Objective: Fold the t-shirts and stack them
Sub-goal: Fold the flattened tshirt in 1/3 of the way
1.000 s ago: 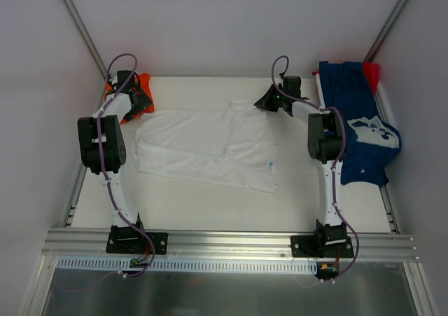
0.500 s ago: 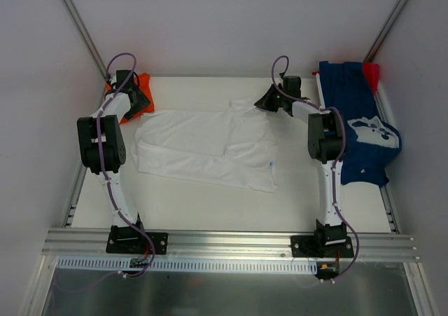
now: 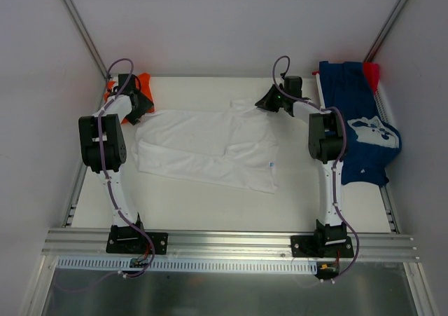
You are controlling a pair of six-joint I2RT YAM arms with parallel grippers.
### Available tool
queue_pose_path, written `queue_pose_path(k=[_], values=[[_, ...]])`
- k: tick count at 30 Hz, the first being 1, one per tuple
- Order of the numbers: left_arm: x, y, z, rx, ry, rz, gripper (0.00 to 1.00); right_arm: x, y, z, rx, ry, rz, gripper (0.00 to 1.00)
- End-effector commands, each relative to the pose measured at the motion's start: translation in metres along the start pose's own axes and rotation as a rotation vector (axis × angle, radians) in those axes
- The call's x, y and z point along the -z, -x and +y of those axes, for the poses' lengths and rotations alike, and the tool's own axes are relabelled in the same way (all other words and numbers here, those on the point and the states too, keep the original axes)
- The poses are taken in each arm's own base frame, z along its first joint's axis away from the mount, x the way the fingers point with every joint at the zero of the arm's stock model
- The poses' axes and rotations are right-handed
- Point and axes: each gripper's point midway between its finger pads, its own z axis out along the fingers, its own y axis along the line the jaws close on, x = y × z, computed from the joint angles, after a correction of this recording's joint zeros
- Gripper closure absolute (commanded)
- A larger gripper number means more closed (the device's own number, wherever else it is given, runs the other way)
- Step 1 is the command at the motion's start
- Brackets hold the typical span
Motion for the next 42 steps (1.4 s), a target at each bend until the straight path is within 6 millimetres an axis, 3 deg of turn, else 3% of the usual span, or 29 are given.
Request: queue_pose_path(k=[1, 11, 23, 30, 35, 42], values=[[-0.009, -0.014, 0.007, 0.071, 0.017, 0.051, 0.33, 0.014, 0.008, -0.002, 0.002, -0.023, -0.011, 1.00], [-0.014, -0.016, 0.003, 0.074, 0.004, 0.066, 0.35, 0.015, 0.008, -0.001, 0.002, -0.019, -0.008, 1.00], [-0.018, -0.006, -0.007, 0.072, -0.018, 0.050, 0.53, 0.015, 0.009, -0.002, -0.001, -0.018, -0.008, 1.00], [-0.016, -0.004, -0.007, 0.065, -0.018, 0.044, 0.52, 0.014, 0.008, -0.002, -0.001, -0.018, -0.006, 1.00], [-0.011, 0.001, -0.011, 0.060, -0.034, 0.036, 0.44, 0.014, 0.008, -0.002, -0.001, -0.018, -0.006, 1.00], [0.000, 0.008, -0.017, 0.065, -0.067, 0.031, 0.43, 0.014, 0.009, -0.003, -0.008, -0.017, -0.007, 1.00]])
